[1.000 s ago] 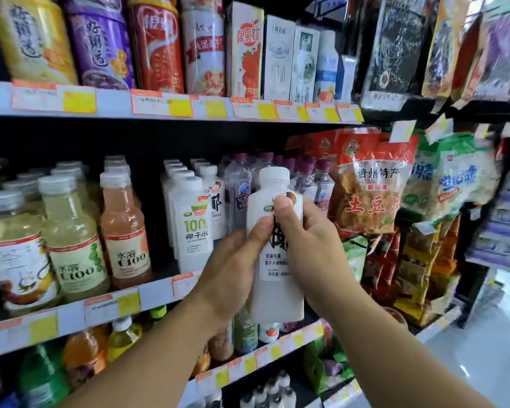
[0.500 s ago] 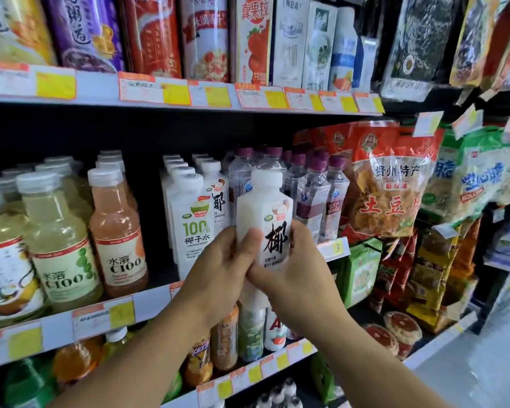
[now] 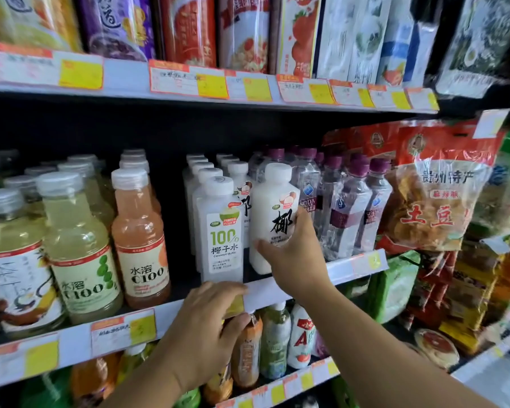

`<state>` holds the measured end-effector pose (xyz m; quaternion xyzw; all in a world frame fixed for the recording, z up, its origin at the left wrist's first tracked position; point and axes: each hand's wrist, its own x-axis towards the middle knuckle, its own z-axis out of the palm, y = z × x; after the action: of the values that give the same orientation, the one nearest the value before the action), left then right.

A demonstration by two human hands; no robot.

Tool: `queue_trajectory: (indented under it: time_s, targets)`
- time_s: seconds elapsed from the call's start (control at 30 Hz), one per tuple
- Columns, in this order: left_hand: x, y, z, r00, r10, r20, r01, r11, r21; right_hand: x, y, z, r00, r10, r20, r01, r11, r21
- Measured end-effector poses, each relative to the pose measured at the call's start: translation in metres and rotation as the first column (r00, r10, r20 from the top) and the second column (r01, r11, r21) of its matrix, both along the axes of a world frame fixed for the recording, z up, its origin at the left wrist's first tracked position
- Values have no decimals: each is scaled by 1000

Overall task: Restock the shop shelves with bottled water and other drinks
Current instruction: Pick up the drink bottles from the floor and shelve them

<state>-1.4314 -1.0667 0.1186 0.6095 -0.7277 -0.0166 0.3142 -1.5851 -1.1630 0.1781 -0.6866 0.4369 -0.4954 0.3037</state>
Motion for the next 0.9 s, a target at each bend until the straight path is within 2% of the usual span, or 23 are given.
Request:
queue_trajectory:
  time_s: [0.2, 0.5, 0.9]
  targets:
    - [2, 0, 1, 999, -37, -25, 37, 999, 11, 23, -16, -16, 998, -18, -53, 19, 1000, 7]
    - [3, 1, 3, 998, -50, -22, 50, 999, -13, 25, -23, -18, 973, -56, -224, 56, 998, -3]
    - [3, -1, 0, 997, -53, -56, 51, 998, -39, 36, -27, -20, 959, -98, -267, 103, 995, 4]
